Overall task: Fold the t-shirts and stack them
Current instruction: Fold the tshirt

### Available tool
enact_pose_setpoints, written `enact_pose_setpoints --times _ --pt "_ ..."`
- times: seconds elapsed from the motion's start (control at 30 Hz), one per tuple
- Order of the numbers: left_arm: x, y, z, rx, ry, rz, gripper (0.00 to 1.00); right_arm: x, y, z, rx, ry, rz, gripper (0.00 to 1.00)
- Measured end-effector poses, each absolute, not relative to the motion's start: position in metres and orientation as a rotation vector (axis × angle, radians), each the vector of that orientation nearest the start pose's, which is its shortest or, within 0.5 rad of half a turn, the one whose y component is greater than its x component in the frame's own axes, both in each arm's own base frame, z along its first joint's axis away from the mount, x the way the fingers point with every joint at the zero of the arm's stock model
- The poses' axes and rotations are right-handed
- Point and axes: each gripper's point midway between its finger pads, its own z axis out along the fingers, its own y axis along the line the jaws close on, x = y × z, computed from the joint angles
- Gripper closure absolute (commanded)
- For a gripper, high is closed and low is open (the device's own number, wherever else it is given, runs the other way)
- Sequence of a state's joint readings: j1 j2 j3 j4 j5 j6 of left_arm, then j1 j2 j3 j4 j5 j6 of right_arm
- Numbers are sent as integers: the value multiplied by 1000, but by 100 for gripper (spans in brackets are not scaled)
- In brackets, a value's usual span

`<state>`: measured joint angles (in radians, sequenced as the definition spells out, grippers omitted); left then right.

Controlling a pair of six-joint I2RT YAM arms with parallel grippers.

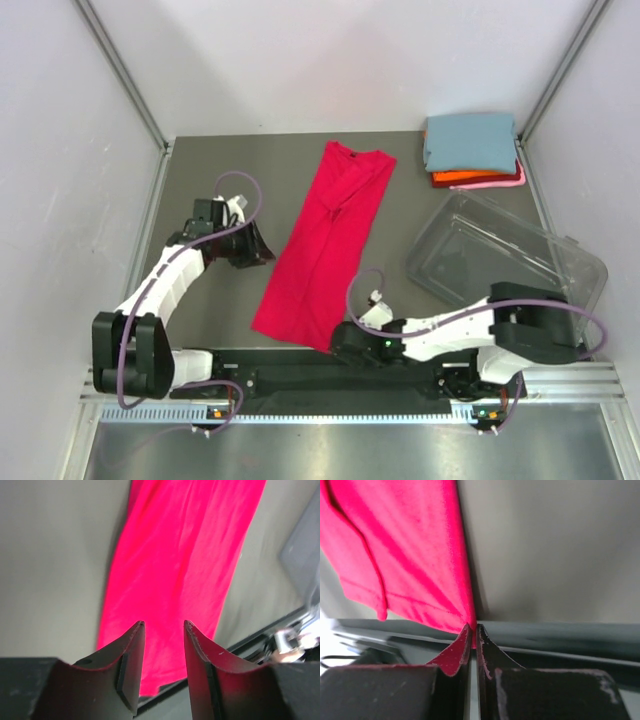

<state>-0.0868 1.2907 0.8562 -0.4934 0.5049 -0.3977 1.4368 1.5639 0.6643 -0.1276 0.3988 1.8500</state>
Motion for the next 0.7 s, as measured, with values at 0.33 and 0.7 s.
enact_pose_setpoints --times 0.33,0.7 --pt "234 -159 109 -34 2620 -806 57 71 290 30 613 2584 791 100" --pt "172 -186 79 51 2745 -691 57 70 246 36 579 2544 822 99"
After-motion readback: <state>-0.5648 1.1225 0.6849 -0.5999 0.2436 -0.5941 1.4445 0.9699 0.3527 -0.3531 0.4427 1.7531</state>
